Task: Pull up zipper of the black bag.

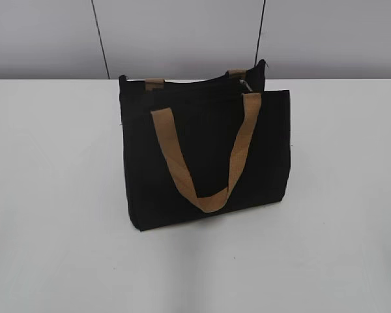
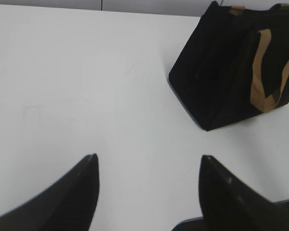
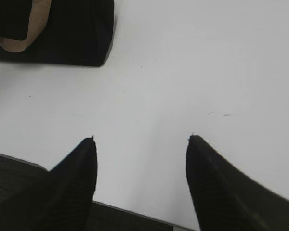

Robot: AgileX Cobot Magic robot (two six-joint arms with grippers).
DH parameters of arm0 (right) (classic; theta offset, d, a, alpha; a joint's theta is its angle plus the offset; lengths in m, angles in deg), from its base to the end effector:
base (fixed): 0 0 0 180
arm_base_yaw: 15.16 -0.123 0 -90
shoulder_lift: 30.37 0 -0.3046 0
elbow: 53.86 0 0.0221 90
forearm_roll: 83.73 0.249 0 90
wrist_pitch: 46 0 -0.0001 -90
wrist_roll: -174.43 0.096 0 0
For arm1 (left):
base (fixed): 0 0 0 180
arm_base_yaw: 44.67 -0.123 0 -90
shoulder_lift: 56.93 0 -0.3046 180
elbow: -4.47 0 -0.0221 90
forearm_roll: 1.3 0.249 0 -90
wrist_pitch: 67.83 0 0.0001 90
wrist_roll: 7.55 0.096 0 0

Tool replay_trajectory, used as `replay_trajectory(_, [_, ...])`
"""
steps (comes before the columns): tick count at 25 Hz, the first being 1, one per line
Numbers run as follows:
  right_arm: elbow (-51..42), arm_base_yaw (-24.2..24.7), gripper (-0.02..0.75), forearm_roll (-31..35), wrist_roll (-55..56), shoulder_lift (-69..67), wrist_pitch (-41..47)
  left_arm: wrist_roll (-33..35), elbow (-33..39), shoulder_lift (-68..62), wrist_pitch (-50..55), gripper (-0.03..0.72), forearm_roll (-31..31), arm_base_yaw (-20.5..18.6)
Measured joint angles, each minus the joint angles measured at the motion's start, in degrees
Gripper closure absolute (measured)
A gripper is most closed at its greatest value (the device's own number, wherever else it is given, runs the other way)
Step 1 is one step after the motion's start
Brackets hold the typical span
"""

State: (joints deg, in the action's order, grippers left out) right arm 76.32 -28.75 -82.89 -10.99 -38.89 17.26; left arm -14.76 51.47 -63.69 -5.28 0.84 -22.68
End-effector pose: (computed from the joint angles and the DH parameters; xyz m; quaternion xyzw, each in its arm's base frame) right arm -0.0189 -0.0033 0.2673 -0.1445 0.8609 0.0421 0.4861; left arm -0.0255 0.0137 0.2813 0.1078 0.8425 -0.1150 0.5152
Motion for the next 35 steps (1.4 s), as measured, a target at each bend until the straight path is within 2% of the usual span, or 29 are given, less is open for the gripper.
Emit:
replay_trajectory(21, [0.0,0.0,0.281,0.07,0.0,0.0,-0.24,0.19,0.49,0.0,-1.72,0.2,0.0,-0.56])
replay_trajectory(25, [-0.05,1.05,0.281,0.07,0.0,0.0,-0.24,0.19,0.49,0.0,-1.77,0.2,0.0,-4.42])
replay_trajectory(31, [-0.05,7.59,0.281,0.13,0.0,1.05,-0.29,0.19,0.49,0.0,-1.77,0.2,0.0,-12.53])
replay_trajectory(35, [-0.05,11.13,0.281,0.13,0.0,1.59,-0.29,0.19,0.49,0.0,-1.77,0.2,0.0,-16.21])
